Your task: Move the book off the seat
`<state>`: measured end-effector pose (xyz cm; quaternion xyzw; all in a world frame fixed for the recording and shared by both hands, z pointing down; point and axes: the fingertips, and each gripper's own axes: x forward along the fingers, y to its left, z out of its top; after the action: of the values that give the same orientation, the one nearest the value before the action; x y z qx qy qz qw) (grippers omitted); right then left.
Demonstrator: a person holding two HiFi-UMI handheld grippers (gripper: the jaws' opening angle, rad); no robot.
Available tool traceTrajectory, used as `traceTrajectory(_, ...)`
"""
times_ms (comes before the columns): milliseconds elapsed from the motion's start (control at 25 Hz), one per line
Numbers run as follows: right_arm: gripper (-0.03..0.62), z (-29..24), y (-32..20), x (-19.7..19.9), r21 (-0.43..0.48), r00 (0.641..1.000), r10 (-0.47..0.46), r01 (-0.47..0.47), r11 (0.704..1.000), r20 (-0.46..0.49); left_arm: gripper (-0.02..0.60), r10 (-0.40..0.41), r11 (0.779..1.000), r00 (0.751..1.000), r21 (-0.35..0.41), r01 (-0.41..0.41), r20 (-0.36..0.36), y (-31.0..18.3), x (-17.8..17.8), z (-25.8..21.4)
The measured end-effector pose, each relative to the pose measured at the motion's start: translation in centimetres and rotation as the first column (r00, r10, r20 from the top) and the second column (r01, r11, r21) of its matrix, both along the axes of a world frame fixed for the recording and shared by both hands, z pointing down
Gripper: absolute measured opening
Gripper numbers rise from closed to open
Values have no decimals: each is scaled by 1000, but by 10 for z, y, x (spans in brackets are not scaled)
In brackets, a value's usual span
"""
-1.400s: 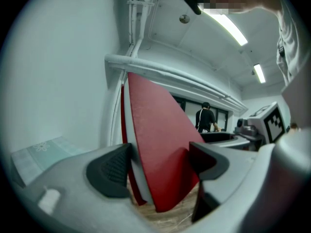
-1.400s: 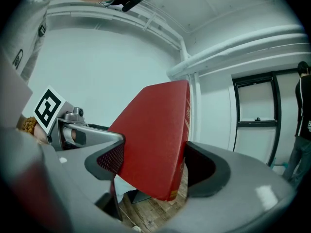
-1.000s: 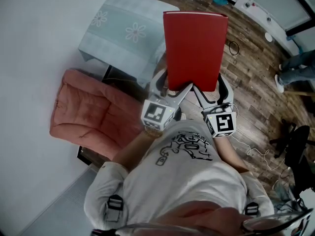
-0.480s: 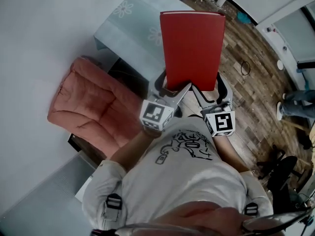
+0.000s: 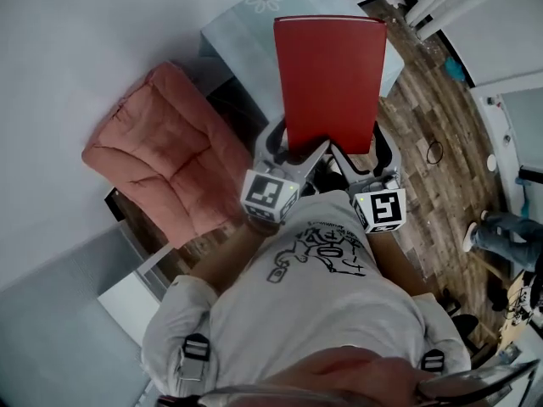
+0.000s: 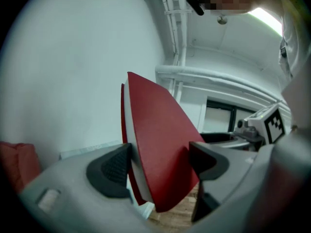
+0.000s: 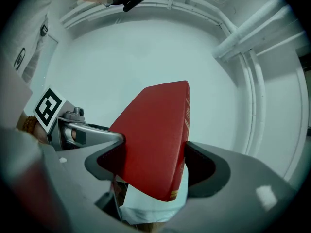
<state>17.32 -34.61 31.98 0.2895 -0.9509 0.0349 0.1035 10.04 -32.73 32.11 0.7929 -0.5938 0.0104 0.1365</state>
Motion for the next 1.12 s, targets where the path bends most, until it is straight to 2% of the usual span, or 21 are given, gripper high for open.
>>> traceTrajectory(160, 387, 3, -7, -28, -11, 995, -103, 103, 995, -5, 365, -118, 993, 993, -25, 117, -12, 3, -27, 8)
traceTrajectory(400, 387, 11, -26, -59, -31, 970, -245, 245, 969, 0, 365, -249, 968, 968, -29, 249, -1, -9, -53, 11)
traceTrajectory(560, 387, 15, -42, -74, -46, 940, -340, 339, 940, -3, 365, -349, 936, 937, -44, 348, -7, -17, -63, 15)
traceTrajectory(760, 387, 21, -60, -83, -62, 891, -454, 452, 890, -13, 364, -466, 883, 885, -61, 465, -15, -28, -66, 22)
traceTrajectory(960, 387, 31, -74, -92, -85, 851, -525, 522, 849, -24, 364, -536, 842, 844, -74, 534, -18, -38, -71, 31)
traceTrajectory(1120, 388, 42, -77, -100, -105, 828, -560, 555, 826, -35, 364, -567, 821, 824, -97, 563, -17, -38, -77, 43)
